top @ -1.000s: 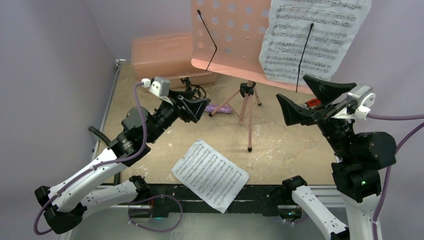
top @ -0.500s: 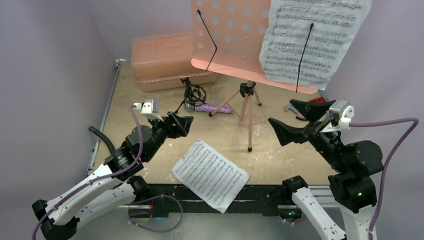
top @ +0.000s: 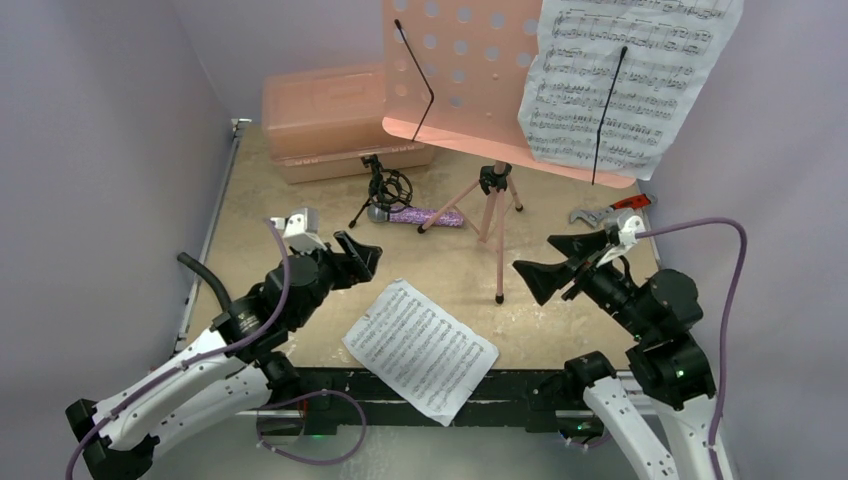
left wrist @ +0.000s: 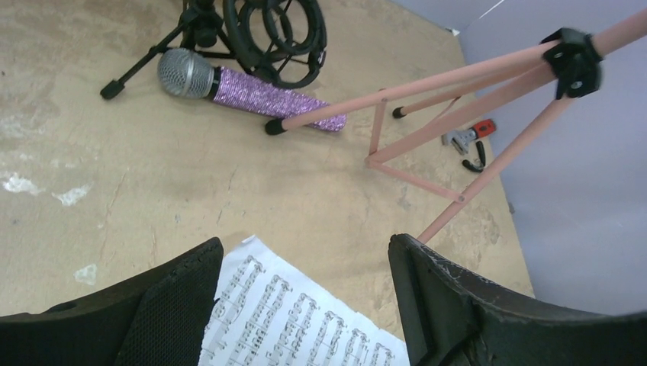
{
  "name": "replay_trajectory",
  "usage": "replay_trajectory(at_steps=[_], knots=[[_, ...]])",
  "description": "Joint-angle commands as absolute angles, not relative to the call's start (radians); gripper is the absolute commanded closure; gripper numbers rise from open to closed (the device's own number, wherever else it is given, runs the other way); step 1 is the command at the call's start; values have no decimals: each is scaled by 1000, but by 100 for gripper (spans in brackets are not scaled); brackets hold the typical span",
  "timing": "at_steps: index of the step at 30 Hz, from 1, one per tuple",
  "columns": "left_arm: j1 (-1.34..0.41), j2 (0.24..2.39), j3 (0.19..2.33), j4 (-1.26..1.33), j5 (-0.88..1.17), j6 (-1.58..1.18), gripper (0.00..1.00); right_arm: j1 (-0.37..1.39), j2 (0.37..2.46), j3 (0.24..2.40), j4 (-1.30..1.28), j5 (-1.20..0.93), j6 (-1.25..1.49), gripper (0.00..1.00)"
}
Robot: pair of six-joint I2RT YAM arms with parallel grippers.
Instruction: Set up the instrument practice props
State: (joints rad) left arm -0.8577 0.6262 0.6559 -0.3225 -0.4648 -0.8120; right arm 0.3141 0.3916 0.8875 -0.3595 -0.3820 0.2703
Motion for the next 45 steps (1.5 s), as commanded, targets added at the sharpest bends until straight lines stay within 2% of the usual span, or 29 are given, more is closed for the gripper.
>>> replay_trajectory(at_steps=[1, 11, 16, 24, 34, 45], knots=[[-857, 668, 626, -391, -451, -939, 22, 315, 391, 824, -328, -350, 336, 2], [-857, 789, 562, -520, -454, -1205, 21, 315, 488, 705, -299, -411, 330, 2], [-857, 834, 519, -633, -424, -1352, 20, 315, 588, 697, -321, -338, 349, 2], [-855, 780, 392, -801, -329, -1718, 19, 315, 701, 725, -359, -346, 341, 2], [-855, 666, 246, -602, -284, -1769, 25, 315, 647, 718, -343, -339, 341, 2], [-856, 845, 182, -117, -228, -1635, 29, 314, 604, 712, -327, -348, 335, 2]])
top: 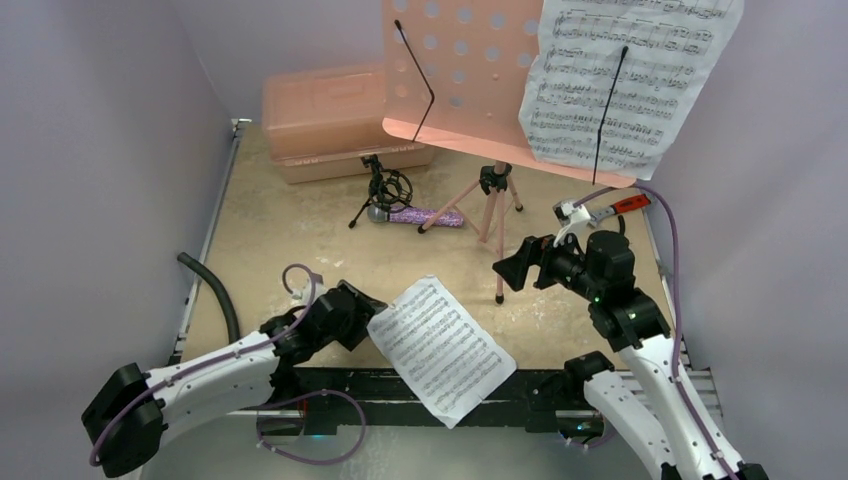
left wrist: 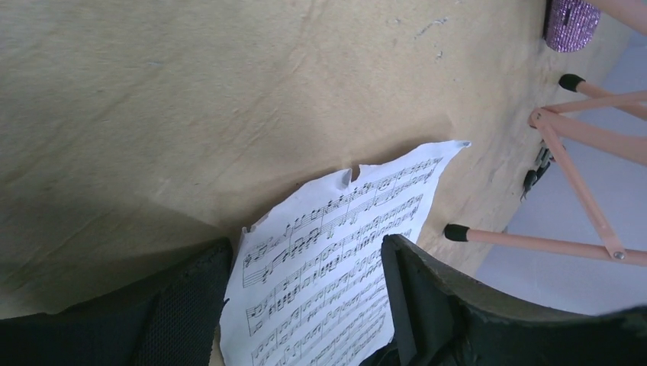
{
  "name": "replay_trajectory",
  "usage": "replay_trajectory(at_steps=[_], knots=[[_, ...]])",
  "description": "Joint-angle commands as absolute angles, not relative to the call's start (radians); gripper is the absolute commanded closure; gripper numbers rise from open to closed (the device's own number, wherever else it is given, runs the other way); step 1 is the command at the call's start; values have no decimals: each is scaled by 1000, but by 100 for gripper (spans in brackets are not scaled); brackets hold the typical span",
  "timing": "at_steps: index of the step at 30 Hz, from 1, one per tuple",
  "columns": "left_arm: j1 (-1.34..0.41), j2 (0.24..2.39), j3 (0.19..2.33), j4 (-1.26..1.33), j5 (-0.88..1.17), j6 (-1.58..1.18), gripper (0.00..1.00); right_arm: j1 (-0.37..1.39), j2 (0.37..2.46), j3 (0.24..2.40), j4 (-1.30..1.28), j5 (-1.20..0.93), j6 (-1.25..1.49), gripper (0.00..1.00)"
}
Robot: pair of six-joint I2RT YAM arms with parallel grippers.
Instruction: Set up the instrument practice props
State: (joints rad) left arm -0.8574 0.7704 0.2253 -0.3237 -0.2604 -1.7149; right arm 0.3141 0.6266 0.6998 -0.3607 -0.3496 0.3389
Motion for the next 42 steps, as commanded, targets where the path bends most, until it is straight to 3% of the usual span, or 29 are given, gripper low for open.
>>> replay_trajectory(at_steps=[1, 6, 16, 42], knots=[[-856, 868, 175, -55, -218, -1622, 29, 315, 601, 713, -325, -346, 334, 2], [-856, 983, 167, 184, -184, -1564, 31, 315, 591, 709, -314, -337, 340, 2], [-857, 1187, 201, 404, -121, -1476, 34, 315, 583, 718, -307, -353, 317, 2], [-856, 1492, 287, 837, 41, -1279, 44, 315, 586, 723, -253, -359, 305, 2]])
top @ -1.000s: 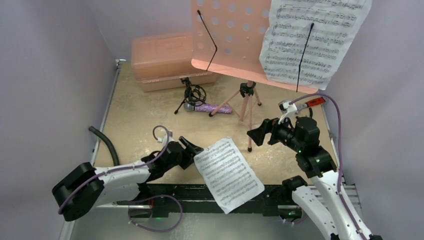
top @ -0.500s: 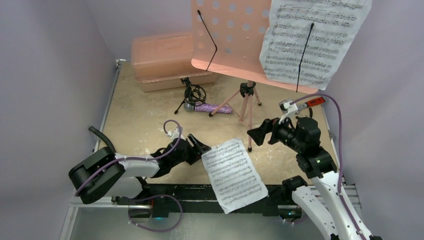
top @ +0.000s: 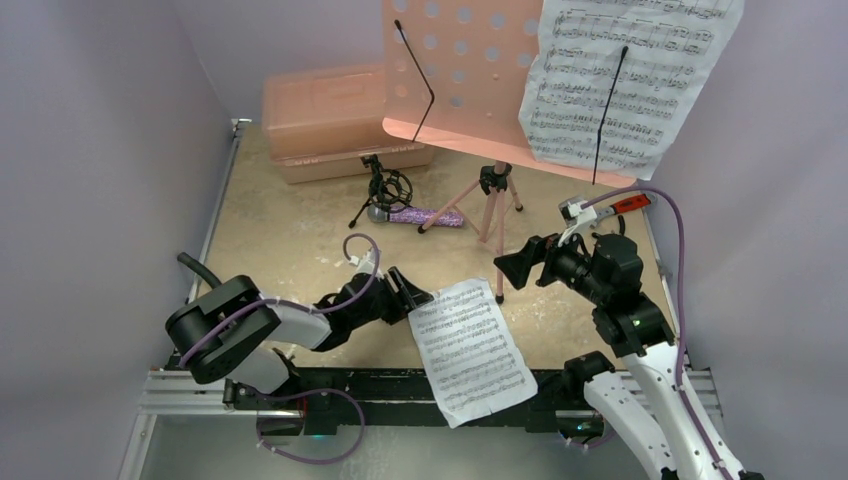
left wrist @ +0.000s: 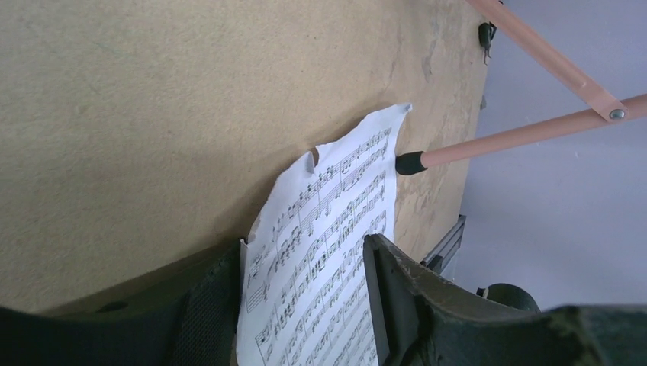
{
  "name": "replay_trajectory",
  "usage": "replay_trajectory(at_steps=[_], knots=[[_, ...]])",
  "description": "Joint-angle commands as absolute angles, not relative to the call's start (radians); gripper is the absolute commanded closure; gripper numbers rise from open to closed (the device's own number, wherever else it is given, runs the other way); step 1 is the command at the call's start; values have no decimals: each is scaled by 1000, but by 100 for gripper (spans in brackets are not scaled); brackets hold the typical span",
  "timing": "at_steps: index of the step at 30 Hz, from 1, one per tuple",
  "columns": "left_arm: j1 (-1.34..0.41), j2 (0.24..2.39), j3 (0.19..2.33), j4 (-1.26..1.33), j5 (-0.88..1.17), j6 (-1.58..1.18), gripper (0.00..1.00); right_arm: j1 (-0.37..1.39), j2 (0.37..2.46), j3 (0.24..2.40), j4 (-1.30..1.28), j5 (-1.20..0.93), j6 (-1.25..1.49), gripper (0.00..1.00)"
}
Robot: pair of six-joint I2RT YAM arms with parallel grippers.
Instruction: Set up the instrument practice props
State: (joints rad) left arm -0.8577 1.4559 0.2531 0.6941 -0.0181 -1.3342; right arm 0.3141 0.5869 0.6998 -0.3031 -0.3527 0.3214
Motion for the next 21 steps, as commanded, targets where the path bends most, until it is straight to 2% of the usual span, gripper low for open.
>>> replay_trajectory(at_steps=[1, 10, 16, 20, 21], knots=[[-857, 1506, 293, 848, 52, -1275, 45, 315, 587, 721, -248, -360, 305, 2], [-855, 1637, 386, 900, 154, -1241, 54, 315, 592, 724, -245, -362, 299, 2], [-855, 1659, 405, 944, 186, -1221, 68, 315, 585, 725, -254, -362, 295, 2], [-855, 1640, 402, 948, 183, -1208, 74, 315, 582, 725, -251, -362, 295, 2], [-855, 1633, 401, 948, 183, -1200, 80, 315, 581, 725, -253, -360, 293, 2]])
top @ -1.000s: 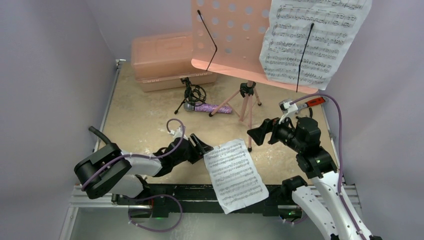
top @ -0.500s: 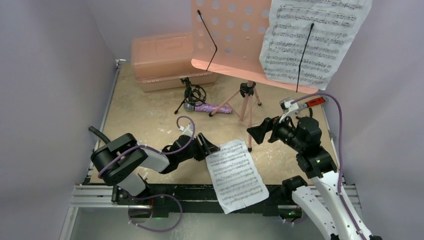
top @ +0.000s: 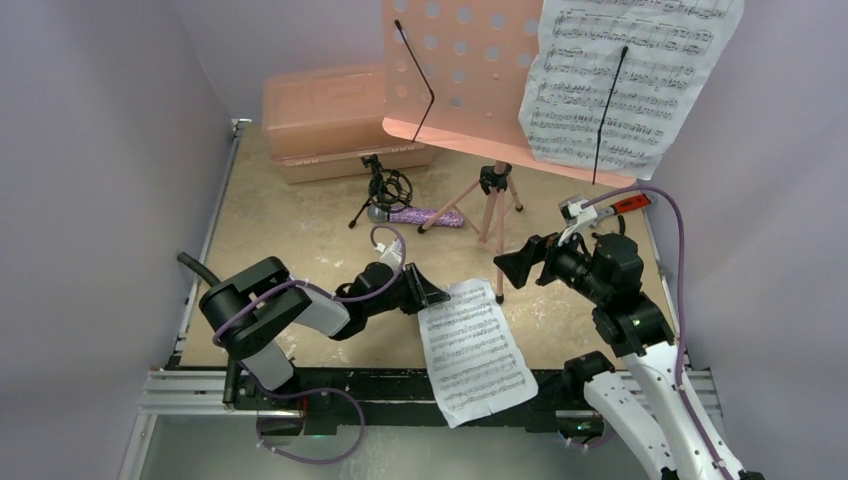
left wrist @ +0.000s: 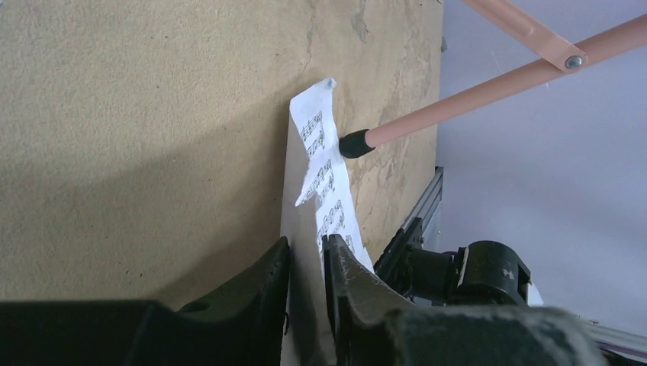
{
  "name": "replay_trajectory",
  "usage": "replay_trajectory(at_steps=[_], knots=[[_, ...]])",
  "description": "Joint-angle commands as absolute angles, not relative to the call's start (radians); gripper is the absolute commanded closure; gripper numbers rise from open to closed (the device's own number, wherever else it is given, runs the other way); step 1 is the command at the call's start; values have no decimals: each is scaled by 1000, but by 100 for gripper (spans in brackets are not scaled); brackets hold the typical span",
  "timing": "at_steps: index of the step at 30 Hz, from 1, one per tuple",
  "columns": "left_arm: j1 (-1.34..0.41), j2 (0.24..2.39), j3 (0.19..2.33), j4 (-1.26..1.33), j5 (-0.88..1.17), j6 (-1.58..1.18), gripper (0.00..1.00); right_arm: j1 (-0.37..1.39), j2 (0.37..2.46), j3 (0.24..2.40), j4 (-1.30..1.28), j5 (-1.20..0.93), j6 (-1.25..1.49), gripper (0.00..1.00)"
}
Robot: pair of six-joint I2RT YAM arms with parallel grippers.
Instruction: Set up the instrument practice props
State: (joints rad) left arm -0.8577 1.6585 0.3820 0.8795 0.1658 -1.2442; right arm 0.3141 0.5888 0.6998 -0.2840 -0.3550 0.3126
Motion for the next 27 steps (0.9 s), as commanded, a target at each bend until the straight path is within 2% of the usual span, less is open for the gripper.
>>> replay_trajectory(at_steps=[1, 4, 17, 27], knots=[[-855, 1627, 400, 947, 182, -1192, 86, 315, 580, 726, -253, -359, 292, 2], [-852, 1597, 407, 938, 191, -1163, 100, 315, 582, 723, -241, -360, 297, 2], [-827, 1352, 476, 659, 177, -1024, 100, 315, 560, 730, -209, -390, 257, 2], [-818, 1100, 653, 353, 157, -789, 100, 315, 454, 674, -125, -467, 217, 2]])
